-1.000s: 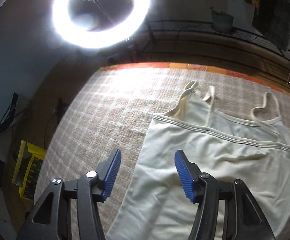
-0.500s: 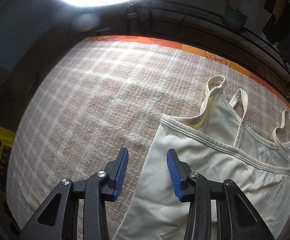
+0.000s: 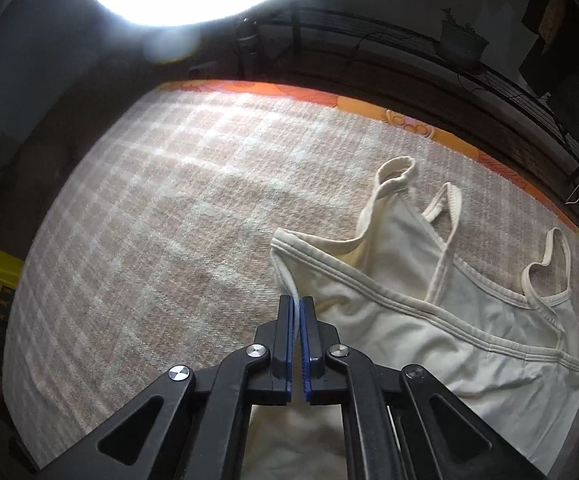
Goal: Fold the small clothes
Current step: 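Fold the held side edge over toward the camisole's center, then open both grippers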
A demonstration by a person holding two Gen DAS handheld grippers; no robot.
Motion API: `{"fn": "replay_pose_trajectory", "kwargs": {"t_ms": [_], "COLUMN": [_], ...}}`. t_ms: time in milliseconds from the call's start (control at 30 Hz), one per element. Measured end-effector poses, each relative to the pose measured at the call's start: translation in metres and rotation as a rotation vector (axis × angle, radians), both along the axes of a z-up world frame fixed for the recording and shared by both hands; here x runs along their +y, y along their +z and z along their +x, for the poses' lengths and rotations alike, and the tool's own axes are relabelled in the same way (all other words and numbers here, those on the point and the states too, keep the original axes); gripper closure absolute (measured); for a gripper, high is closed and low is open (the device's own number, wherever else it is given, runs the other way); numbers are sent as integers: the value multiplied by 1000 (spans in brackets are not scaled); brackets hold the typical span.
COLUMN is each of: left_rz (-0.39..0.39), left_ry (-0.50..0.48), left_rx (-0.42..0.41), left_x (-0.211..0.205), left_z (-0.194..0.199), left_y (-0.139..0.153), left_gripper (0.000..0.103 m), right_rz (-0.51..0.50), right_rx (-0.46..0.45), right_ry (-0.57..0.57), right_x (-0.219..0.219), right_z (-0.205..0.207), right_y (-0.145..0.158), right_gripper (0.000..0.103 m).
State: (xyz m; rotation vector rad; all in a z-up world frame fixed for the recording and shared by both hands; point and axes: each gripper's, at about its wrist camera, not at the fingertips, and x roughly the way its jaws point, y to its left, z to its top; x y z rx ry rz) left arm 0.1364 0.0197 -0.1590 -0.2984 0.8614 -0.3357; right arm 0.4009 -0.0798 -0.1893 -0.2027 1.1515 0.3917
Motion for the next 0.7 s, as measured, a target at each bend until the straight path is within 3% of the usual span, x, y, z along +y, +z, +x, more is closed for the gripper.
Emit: {"fn": "replay_pose_trajectory", "kwargs": {"t_ms": [300, 467, 700], "left_rz": [34, 51, -3], "left_ry": [-187, -274, -356], "left_rx": [-29, 19, 105], "left_x": [-56, -84, -91], "left_z": [5, 14, 27], "left_y": [22, 15, 2], "left_gripper": [103, 103, 103], "right_rz": [101, 105, 131], "right_rx": [-41, -36, -39], "right_ry": [-87, -132, -141], "right_x": [-96, -125, -132], "right_z": [-9, -6, -2], "right_y": [30, 23, 8], "right_gripper": [103, 103, 103]}}
